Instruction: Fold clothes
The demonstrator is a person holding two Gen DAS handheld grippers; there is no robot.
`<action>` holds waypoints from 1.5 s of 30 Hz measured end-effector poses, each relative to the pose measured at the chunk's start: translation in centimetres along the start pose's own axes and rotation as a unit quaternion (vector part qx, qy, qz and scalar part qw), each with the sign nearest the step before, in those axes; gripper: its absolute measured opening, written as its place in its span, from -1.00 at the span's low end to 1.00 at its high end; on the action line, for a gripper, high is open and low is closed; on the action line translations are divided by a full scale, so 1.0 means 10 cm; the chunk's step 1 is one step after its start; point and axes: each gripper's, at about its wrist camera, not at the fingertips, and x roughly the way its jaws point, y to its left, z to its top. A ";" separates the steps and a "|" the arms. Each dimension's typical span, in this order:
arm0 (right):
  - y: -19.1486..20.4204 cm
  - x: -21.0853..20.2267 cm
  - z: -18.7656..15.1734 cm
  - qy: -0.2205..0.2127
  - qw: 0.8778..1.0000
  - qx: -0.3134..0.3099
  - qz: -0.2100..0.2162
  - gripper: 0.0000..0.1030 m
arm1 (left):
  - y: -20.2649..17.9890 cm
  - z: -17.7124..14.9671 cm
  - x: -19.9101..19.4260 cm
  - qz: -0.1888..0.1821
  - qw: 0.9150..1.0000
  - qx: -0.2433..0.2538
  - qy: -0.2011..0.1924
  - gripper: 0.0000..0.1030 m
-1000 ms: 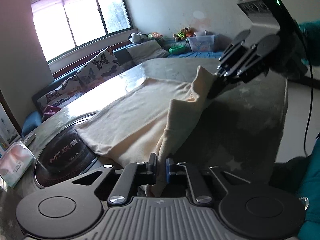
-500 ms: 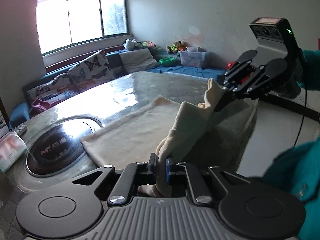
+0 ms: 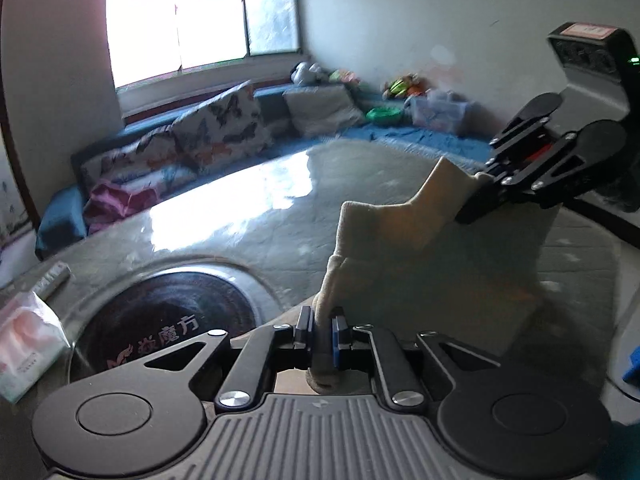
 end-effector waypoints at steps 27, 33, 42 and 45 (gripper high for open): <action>-0.37 0.20 -0.57 -0.097 0.970 0.191 -0.114 -0.52 | 0.00 0.17 0.04 0.038 0.994 -0.097 -0.023 -0.65; -0.44 0.32 -0.58 -0.080 0.968 0.209 -0.115 -0.62 | 0.07 0.06 0.24 0.040 0.992 -0.123 0.009 -0.65; -0.48 0.41 -0.47 -0.065 0.971 0.206 -0.104 -0.63 | 0.10 0.20 0.21 0.029 0.991 -0.129 -0.003 -0.63; -0.39 0.53 -0.32 -0.062 0.977 0.191 -0.078 -0.63 | -0.01 0.35 0.31 0.015 0.993 -0.120 -0.011 -0.63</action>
